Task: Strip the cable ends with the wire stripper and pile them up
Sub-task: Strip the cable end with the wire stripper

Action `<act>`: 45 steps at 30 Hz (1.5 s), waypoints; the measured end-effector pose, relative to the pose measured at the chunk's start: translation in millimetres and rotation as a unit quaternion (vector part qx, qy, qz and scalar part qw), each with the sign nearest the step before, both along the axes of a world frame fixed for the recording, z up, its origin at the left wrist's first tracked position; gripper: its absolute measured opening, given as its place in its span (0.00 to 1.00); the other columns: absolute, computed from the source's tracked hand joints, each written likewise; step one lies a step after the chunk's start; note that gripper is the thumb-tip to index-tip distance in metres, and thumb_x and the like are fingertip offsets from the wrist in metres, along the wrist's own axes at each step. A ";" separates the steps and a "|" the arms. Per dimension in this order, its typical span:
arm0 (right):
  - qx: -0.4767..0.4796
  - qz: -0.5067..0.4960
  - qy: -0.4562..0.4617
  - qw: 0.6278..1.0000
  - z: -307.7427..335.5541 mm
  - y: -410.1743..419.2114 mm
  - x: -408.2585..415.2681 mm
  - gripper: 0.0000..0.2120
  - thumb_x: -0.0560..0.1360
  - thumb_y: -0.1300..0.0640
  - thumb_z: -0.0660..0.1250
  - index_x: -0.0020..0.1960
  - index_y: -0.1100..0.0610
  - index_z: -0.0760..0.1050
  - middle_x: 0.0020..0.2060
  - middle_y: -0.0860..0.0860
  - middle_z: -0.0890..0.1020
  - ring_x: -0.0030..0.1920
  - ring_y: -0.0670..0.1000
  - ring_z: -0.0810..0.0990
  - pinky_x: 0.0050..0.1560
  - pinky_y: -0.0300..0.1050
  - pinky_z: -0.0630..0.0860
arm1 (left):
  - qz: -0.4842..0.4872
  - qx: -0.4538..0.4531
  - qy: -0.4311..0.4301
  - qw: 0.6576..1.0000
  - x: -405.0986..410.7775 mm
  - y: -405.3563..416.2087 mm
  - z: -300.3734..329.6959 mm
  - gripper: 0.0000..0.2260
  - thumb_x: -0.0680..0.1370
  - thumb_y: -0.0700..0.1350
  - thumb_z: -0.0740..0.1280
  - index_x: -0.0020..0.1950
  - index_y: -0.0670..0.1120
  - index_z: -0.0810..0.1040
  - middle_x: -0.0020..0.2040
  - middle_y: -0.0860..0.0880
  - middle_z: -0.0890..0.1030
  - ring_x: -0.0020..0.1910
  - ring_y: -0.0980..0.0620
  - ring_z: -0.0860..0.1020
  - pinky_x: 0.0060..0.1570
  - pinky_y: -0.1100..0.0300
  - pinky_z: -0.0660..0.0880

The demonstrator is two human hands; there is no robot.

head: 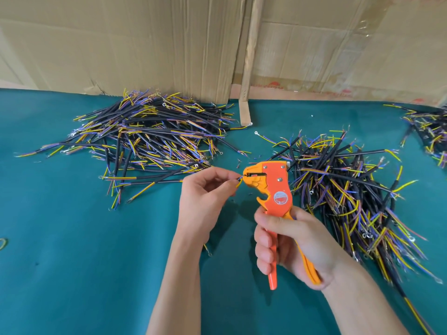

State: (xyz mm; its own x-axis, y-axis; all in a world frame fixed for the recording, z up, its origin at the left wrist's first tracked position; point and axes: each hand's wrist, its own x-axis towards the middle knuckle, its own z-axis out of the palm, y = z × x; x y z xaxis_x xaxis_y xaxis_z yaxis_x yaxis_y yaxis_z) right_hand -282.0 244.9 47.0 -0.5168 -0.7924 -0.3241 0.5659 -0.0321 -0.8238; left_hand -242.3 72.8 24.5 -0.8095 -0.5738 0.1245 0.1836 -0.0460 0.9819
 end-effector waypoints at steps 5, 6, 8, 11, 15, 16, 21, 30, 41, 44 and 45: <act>0.028 -0.065 0.006 0.997 0.5 -5.5 4.4 0.18 0.69 0.49 0.75 0.33 0.55 0.67 0.24 0.53 0.63 0.19 0.50 0.60 0.21 0.38 0.63 | -0.014 0.003 0.000 1.000 0.9 0.9 -0.5 0.03 0.70 0.43 0.72 0.41 0.48 0.86 0.32 0.46 0.80 0.32 0.49 0.71 0.31 0.59 0.67; 0.026 -0.067 0.002 0.997 0.4 -6.2 5.0 0.19 0.70 0.49 0.75 0.33 0.55 0.67 0.24 0.53 0.62 0.18 0.49 0.60 0.20 0.37 0.63 | -0.015 0.009 0.004 1.000 0.7 0.4 -0.4 0.03 0.70 0.43 0.72 0.41 0.48 0.86 0.32 0.46 0.80 0.32 0.48 0.71 0.31 0.59 0.67; 0.021 -0.065 -0.008 0.998 0.6 -7.3 6.8 0.18 0.69 0.49 0.75 0.33 0.55 0.67 0.24 0.52 0.62 0.18 0.49 0.60 0.20 0.37 0.62 | -0.011 0.016 0.007 1.000 0.4 -0.5 -0.6 0.03 0.71 0.43 0.72 0.41 0.47 0.86 0.32 0.46 0.80 0.32 0.48 0.71 0.31 0.59 0.67; -0.018 -0.067 -0.029 0.997 -0.7 -9.1 9.1 0.14 0.69 0.54 0.75 0.35 0.56 0.71 0.26 0.54 0.67 0.21 0.51 0.64 0.23 0.41 0.66 | -0.005 0.008 0.002 1.000 -1.5 1.5 -0.8 0.03 0.71 0.43 0.72 0.42 0.48 0.86 0.32 0.47 0.80 0.32 0.49 0.72 0.31 0.61 0.68; -0.070 -0.062 -0.065 0.993 -1.6 -5.4 4.5 0.09 0.70 0.62 0.74 0.48 0.61 0.77 0.36 0.61 0.76 0.33 0.59 0.77 0.35 0.54 0.78 | 0.004 -0.007 -0.019 1.000 -3.0 5.2 -1.3 0.06 0.71 0.44 0.71 0.44 0.50 0.87 0.31 0.52 0.78 0.29 0.55 0.71 0.30 0.65 0.68; -0.068 -0.059 -0.064 0.994 -1.8 -4.5 3.0 0.10 0.70 0.63 0.73 0.49 0.62 0.77 0.38 0.63 0.77 0.36 0.61 0.78 0.38 0.56 0.80 | 0.009 -0.007 -0.023 1.000 -2.9 5.3 -1.0 0.06 0.72 0.45 0.71 0.45 0.50 0.87 0.30 0.53 0.77 0.29 0.56 0.70 0.30 0.66 0.67; -0.066 -0.066 -0.077 0.993 -4.4 -3.7 0.0 0.13 0.69 0.64 0.73 0.53 0.63 0.77 0.41 0.65 0.79 0.39 0.63 0.80 0.42 0.59 0.81 | 0.020 -0.021 -0.030 0.999 -1.8 6.5 1.1 0.06 0.72 0.48 0.70 0.42 0.51 0.87 0.35 0.51 0.81 0.31 0.56 0.69 0.34 0.62 0.66; -0.053 -0.049 -0.078 0.994 -2.7 -3.5 0.6 0.21 0.64 0.62 0.77 0.55 0.65 0.78 0.43 0.67 0.80 0.40 0.64 0.81 0.44 0.61 0.82 | 0.054 -0.132 -0.050 0.989 4.4 10.0 9.5 0.07 0.76 0.49 0.65 0.40 0.49 0.79 0.31 0.55 0.71 0.29 0.57 0.64 0.30 0.65 0.62; -0.095 -0.117 -0.054 0.987 -4.6 0.5 -7.4 0.23 0.66 0.62 0.74 0.60 0.68 0.78 0.56 0.68 0.81 0.45 0.65 0.83 0.46 0.58 0.82 | 0.012 -0.160 -0.123 0.979 -7.1 19.8 22.7 0.15 0.80 0.46 0.68 0.37 0.41 0.73 0.25 0.57 0.64 0.25 0.57 0.60 0.25 0.67 0.58; -0.154 -0.132 -0.047 0.978 -4.1 5.7 -10.1 0.24 0.68 0.64 0.73 0.63 0.69 0.77 0.62 0.65 0.80 0.49 0.64 0.83 0.46 0.57 0.82 | -0.007 -0.194 -0.174 0.965 -7.5 16.5 21.8 0.15 0.79 0.50 0.70 0.38 0.43 0.76 0.29 0.47 0.71 0.28 0.54 0.65 0.30 0.62 0.62; -0.169 -0.128 -0.045 0.976 -4.3 6.8 -10.5 0.25 0.68 0.64 0.73 0.64 0.69 0.77 0.63 0.64 0.80 0.50 0.63 0.83 0.46 0.57 0.81 | -0.015 -0.195 -0.183 0.963 -7.3 15.5 20.5 0.15 0.79 0.51 0.70 0.38 0.43 0.76 0.31 0.43 0.74 0.30 0.53 0.66 0.33 0.58 0.64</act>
